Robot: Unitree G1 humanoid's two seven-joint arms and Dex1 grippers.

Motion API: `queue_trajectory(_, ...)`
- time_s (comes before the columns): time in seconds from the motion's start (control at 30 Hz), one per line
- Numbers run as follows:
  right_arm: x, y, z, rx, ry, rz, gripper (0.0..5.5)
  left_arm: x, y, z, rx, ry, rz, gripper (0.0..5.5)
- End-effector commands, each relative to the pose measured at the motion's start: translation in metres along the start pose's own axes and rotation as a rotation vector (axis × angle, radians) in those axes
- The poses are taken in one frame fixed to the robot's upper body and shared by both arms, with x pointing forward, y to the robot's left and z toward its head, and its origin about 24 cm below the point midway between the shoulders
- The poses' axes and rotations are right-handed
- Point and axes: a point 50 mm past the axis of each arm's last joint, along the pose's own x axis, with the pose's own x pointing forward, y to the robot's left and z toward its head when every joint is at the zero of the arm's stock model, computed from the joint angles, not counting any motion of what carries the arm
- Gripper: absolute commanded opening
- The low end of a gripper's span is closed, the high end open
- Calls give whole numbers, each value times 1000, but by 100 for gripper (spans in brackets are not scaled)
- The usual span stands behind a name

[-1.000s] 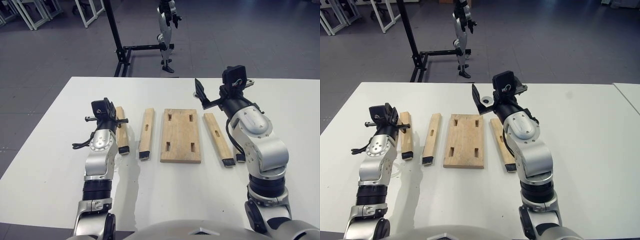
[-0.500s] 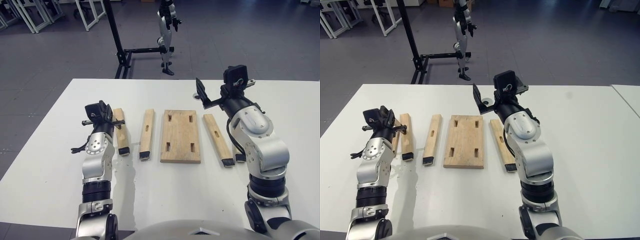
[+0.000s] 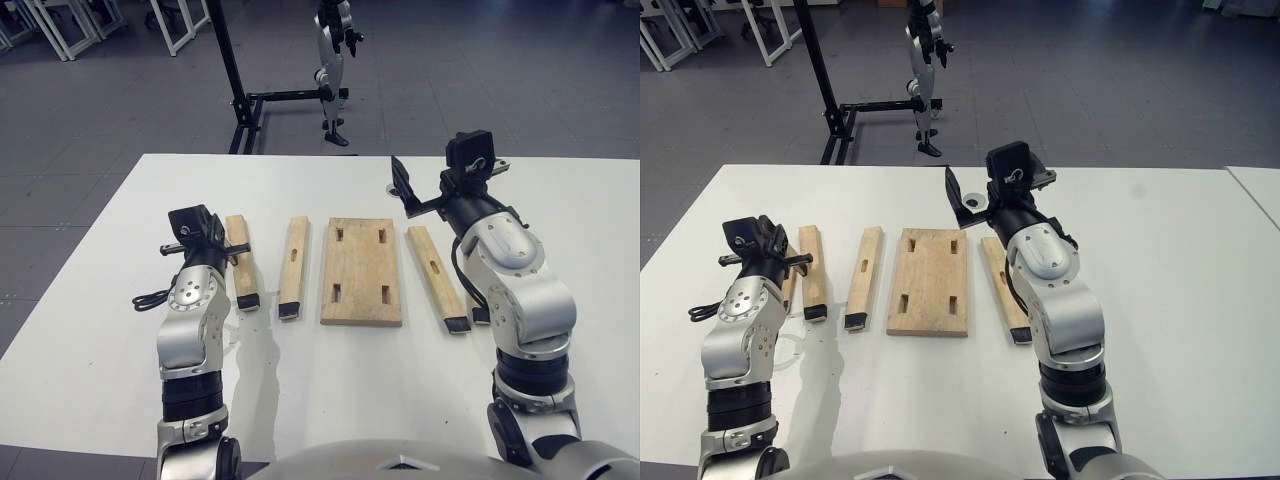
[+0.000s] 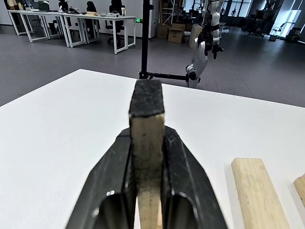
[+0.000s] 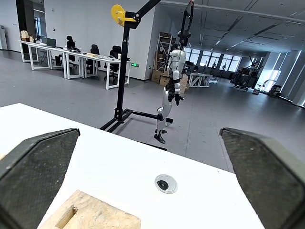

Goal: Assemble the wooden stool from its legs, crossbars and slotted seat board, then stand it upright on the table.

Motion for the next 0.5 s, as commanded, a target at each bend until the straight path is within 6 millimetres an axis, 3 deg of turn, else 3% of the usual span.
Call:
queue_trajectory(0.03, 1, 2, 1, -4, -8, 4, 549, 9, -2, 15, -20, -66, -2, 43)
queue_trajectory(0.2, 1, 3, 0, -4, -7, 7, 549, 13, -7, 15, -25, -70, 1, 43)
queue_trajectory(0.5, 1, 3, 1, -7, -10, 10, 549, 12, -9, -5, -24, -18, 7, 43)
